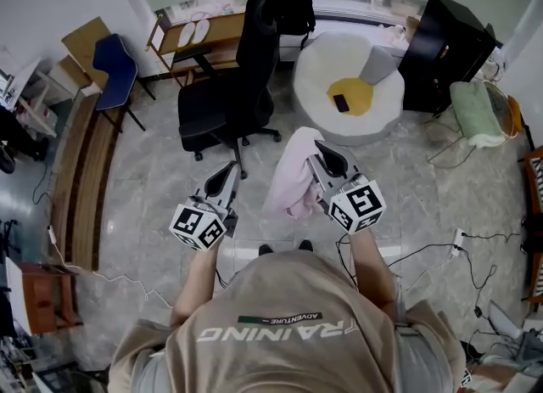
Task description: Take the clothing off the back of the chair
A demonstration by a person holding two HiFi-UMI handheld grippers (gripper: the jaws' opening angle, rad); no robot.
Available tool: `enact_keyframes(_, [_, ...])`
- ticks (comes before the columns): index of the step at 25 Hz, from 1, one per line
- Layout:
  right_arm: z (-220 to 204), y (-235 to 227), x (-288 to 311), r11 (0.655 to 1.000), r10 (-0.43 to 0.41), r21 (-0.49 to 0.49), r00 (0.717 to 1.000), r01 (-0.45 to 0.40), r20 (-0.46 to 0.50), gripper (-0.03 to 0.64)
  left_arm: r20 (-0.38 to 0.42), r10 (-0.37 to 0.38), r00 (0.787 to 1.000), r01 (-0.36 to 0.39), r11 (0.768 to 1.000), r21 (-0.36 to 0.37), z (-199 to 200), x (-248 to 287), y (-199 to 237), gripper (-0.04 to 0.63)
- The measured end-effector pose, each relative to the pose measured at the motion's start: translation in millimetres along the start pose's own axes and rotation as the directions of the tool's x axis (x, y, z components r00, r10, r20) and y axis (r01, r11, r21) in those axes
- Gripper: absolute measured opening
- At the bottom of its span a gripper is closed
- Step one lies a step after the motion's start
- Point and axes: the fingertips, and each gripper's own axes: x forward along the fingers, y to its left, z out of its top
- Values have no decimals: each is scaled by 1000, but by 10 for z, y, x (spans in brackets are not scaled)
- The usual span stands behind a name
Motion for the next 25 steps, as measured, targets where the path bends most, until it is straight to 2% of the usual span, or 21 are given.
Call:
enact_keyframes(11, [47, 38, 38, 1000, 27, -7, 1000, -27, 9, 77, 20, -9, 1000, 9, 1000, 23, 85, 36, -17, 14])
enact_keyframes(25, [48, -51, 53, 1000, 14, -21, 1000, -13, 3, 77, 33, 2, 999, -4, 999, 51, 197, 75, 147, 14])
